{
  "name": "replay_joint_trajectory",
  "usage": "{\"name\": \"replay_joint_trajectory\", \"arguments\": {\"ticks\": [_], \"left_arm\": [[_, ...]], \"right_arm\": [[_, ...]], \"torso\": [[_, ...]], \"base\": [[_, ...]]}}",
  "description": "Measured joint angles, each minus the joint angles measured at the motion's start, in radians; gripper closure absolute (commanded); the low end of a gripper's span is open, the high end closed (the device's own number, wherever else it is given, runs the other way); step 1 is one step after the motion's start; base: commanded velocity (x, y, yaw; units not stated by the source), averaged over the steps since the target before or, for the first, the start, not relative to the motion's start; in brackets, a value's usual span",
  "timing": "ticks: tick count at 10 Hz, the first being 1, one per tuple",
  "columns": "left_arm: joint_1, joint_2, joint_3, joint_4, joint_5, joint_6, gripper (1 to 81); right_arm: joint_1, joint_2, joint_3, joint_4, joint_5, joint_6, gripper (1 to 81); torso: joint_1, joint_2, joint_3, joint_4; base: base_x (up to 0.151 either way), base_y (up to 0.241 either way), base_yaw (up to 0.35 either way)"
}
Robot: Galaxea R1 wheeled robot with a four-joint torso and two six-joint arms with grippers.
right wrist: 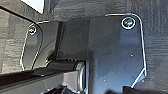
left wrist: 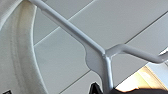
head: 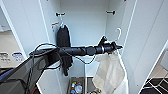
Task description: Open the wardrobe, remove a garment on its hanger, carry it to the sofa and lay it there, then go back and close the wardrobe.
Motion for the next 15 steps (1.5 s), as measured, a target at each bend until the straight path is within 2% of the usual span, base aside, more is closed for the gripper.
{"name": "replay_joint_trajectory", "arguments": {"ticks": [2, 10, 13, 15], "left_arm": [[0.011, 0.000, 0.003, 0.021, -0.001, 0.000, 81.1], [0.037, -0.016, 0.059, 0.061, 0.002, -0.001, 81.1], [0.064, -0.076, 0.132, 0.090, 0.024, -0.003, 81.1], [0.139, -0.151, 0.166, 0.139, 0.030, -0.003, 81.1]], "right_arm": [[0.001, 0.000, 0.000, 0.000, 0.004, 0.000, 1.0], [0.000, 0.000, 0.000, 0.000, 0.005, 0.000, 1.0], [0.001, 0.000, 0.000, 0.000, 0.006, 0.000, 1.0], [0.001, 0.001, 0.000, 0.000, 0.006, 0.000, 1.0]], "torso": [[0.000, 0.000, 0.000, 0.000], [-0.001, -0.001, 0.000, 0.000], [-0.001, -0.001, 0.000, 0.000], [-0.001, -0.001, 0.000, 0.000]], "base": [[-0.107, 0.000, 0.000], [0.000, 0.000, 0.000], [0.000, 0.000, 0.000], [0.000, 0.000, 0.000]]}}
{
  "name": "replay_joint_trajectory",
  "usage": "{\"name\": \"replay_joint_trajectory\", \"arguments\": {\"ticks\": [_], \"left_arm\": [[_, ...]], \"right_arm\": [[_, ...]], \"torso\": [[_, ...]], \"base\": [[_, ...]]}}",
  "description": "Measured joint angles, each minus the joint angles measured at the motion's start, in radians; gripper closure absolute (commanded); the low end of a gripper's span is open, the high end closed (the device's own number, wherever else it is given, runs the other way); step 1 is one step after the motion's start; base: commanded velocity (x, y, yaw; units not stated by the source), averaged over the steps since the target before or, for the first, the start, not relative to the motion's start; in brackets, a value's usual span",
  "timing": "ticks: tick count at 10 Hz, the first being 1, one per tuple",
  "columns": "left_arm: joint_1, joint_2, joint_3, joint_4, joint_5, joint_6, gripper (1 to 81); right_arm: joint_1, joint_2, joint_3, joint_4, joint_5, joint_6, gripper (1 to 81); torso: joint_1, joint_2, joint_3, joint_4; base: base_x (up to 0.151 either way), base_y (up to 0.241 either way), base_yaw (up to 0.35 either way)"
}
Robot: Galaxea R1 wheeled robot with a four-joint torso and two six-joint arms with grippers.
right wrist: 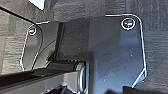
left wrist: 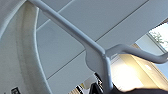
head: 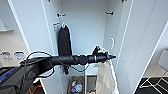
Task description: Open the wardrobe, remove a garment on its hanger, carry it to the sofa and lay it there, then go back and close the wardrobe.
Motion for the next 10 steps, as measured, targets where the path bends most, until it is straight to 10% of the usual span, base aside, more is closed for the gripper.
{"name": "replay_joint_trajectory", "arguments": {"ticks": [10], "left_arm": [[0.053, -0.049, 0.066, 0.051, -0.007, 0.001, 81.1]], "right_arm": [[0.004, 0.001, 0.001, 0.000, 0.000, 0.000, 1.0]], "torso": [[0.000, 0.000, 0.000, 0.000]], "base": [[0.000, 0.000, 0.000]]}}
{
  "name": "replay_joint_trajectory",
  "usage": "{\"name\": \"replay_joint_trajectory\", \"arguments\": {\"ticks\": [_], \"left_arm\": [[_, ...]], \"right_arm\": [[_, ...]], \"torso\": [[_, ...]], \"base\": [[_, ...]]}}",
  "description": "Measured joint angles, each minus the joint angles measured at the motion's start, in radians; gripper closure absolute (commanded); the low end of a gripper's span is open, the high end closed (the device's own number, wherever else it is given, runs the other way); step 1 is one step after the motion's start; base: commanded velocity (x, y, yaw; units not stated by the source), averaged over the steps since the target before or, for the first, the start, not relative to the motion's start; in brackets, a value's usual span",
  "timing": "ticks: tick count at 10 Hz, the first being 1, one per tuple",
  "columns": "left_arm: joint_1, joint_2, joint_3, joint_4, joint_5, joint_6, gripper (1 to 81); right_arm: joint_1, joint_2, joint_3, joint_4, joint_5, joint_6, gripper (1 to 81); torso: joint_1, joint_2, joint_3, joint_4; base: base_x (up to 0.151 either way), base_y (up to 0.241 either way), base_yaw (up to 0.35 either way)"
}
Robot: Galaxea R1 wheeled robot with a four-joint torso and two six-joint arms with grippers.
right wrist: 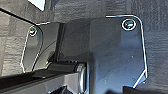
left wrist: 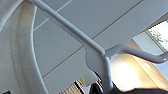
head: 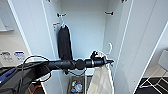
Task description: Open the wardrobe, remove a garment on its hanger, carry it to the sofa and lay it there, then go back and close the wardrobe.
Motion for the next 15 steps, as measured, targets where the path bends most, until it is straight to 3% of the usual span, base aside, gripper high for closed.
{"name": "replay_joint_trajectory", "arguments": {"ticks": [8, 11, 15], "left_arm": [[0.000, 0.009, 0.000, 0.000, -0.008, 0.000, 81.1], [0.005, -0.001, 0.000, 0.002, -0.045, 0.006, 81.1], [0.022, 0.000, 0.020, 0.005, -0.056, -0.001, 81.1]], "right_arm": [[0.001, 0.000, 0.000, 0.000, 0.001, 0.000, 1.0], [0.020, 0.001, 0.000, 0.000, 0.005, 0.000, 1.0], [-0.012, 0.003, 0.000, 0.000, -0.006, 0.000, 1.0]], "torso": [[0.000, 0.000, 0.000, 0.000], [0.002, 0.001, -0.001, 0.000], [-0.002, -0.001, 0.000, 0.000]], "base": [[0.000, 0.000, 0.000], [-0.111, 0.000, 0.000], [0.000, 0.000, 0.000]]}}
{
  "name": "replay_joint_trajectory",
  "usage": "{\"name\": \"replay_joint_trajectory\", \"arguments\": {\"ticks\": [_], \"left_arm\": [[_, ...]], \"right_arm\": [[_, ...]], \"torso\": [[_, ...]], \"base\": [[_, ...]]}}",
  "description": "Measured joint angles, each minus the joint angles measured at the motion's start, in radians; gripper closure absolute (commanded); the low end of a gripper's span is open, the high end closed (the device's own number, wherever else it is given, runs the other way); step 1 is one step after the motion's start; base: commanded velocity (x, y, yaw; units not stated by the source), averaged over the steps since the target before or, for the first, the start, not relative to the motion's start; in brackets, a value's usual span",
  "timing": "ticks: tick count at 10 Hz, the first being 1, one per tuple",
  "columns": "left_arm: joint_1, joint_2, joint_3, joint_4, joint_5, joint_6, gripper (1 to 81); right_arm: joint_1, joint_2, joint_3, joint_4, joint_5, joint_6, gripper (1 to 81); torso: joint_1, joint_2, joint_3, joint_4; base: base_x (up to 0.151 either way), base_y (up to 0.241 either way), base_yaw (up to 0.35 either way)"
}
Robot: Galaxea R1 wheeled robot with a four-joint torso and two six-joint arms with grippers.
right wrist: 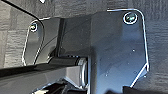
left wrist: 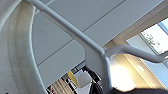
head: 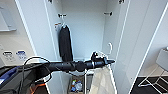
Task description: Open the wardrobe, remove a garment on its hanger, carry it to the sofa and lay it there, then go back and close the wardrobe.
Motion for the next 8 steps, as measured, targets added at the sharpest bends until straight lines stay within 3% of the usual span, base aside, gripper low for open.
{"name": "replay_joint_trajectory", "arguments": {"ticks": [2, 6, 8], "left_arm": [[0.000, -0.011, -0.006, 0.009, -0.005, 0.003, 81.1], [0.010, -0.010, -0.005, 0.021, -0.012, 0.006, 81.1], [0.011, -0.007, -0.002, 0.020, -0.010, -0.001, 81.1]], "right_arm": [[0.030, 0.000, 0.000, 0.002, 0.015, 0.000, 1.0], [0.007, 0.000, 0.000, 0.003, 0.009, 0.000, 1.0], [0.002, 0.000, 0.000, 0.003, 0.003, 0.000, 1.0]], "torso": [[0.001, 0.000, 0.000, 0.000], [0.000, 0.000, 0.000, 0.000], [-0.001, 0.000, 0.000, 0.000]], "base": [[-0.041, 0.000, 0.000], [-0.128, 0.000, 0.000], [0.000, 0.000, 0.000]]}}
